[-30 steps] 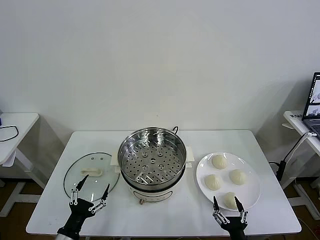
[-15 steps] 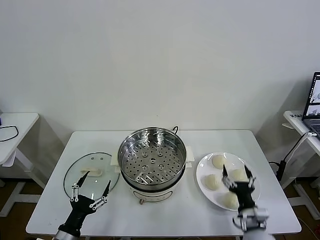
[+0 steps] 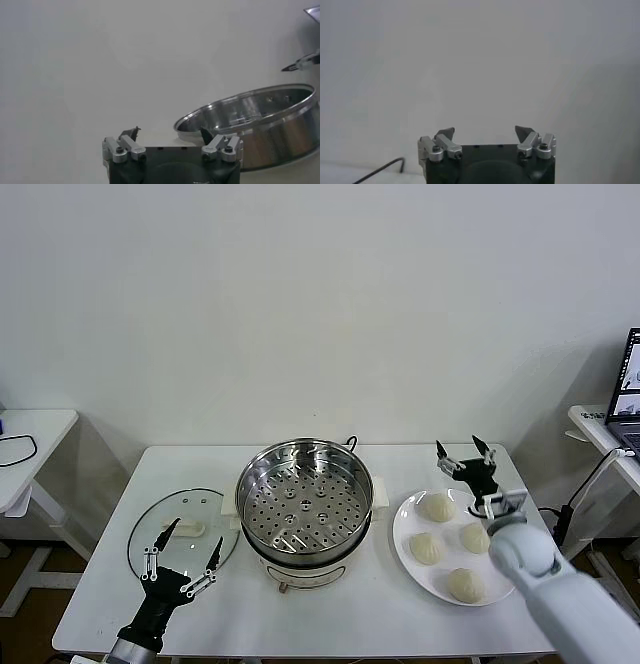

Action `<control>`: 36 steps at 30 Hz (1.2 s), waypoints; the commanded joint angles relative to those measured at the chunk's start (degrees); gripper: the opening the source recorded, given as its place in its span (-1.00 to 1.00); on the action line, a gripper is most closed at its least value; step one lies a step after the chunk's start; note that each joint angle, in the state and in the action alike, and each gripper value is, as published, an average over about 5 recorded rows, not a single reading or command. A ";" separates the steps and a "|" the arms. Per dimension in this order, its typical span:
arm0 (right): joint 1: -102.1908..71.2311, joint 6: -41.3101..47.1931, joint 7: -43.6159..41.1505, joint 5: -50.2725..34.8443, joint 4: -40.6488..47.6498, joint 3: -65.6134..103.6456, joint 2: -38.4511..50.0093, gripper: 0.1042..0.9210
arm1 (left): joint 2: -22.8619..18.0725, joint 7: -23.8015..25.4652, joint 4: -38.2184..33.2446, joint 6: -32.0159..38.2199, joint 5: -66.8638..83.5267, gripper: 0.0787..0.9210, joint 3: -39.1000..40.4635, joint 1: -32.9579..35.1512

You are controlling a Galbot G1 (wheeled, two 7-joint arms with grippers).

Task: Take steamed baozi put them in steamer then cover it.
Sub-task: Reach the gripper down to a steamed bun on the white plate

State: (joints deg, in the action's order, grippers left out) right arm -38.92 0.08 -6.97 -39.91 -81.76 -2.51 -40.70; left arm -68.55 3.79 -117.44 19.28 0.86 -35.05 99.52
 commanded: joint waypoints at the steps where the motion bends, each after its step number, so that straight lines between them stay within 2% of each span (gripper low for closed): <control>1: 25.41 3.41 -35.49 2.09 13.92 -23.33 8.39 0.76 | -0.71 -0.44 -0.76 -0.32 0.05 0.77 0.06 0.16; 9: 38.73 3.79 -58.72 20.06 20.32 -35.73 4.56 0.76 | -1.77 -0.85 -1.67 -0.91 0.02 0.77 -0.32 0.48; 14: 42.39 2.84 -66.20 31.72 23.93 -38.71 0.95 0.76 | -2.19 -1.00 -1.94 -1.02 0.01 0.77 -0.81 0.85; 23: 43.14 0.79 -66.29 41.60 28.00 -41.10 -4.71 0.76 | -2.84 -1.14 -1.76 -0.82 -0.04 0.77 -0.94 0.99; 36: 41.90 -0.48 -61.46 45.54 31.51 -41.47 -9.23 0.76 | -2.75 -1.39 -1.19 -0.54 -0.03 0.77 -1.23 0.93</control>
State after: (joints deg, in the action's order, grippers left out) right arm 1.10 -0.07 -67.79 0.71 -53.03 -41.86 -47.25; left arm -71.25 2.48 -118.74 18.71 0.83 -36.26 100.47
